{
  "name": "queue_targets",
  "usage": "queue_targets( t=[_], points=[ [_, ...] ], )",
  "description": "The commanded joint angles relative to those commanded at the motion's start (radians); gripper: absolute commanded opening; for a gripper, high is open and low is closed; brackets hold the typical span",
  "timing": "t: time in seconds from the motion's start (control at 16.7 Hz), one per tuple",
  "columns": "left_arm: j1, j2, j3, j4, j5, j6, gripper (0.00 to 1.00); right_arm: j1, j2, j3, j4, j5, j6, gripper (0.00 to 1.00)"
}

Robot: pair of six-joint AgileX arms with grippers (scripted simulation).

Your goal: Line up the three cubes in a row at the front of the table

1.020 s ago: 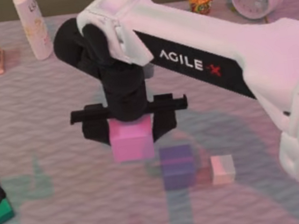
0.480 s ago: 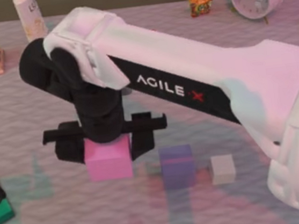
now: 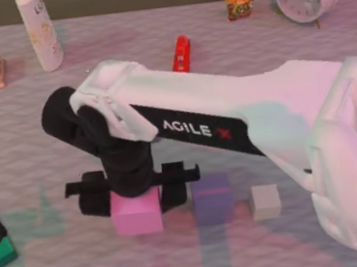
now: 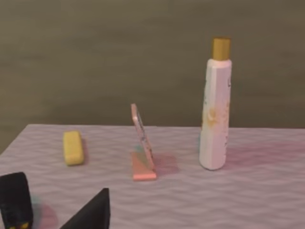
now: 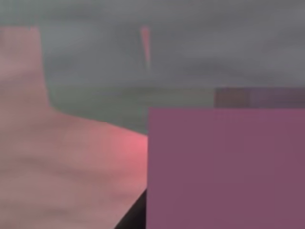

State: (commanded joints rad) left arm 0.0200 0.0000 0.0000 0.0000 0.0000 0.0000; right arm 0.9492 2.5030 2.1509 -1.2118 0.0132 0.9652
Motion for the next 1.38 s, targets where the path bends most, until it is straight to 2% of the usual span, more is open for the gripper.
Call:
queue_targets(
  t=[0.3,1.08,1.38],
  points=[
    [0.0,0.0,0.0,0.0,0.0,0.0,1.0,0.001,0.002,-0.016,0.017,0.001,0.0,0.0],
    [0.0,0.0,0.0,0.0,0.0,0.0,1.0,0.001,0.002,-0.016,0.017,0.001,0.0,0.98],
    [0.0,0.0,0.0,0.0,0.0,0.0,1.0,0.001,0.002,-0.016,0.017,0.001,0.0,1.0]
  ],
)
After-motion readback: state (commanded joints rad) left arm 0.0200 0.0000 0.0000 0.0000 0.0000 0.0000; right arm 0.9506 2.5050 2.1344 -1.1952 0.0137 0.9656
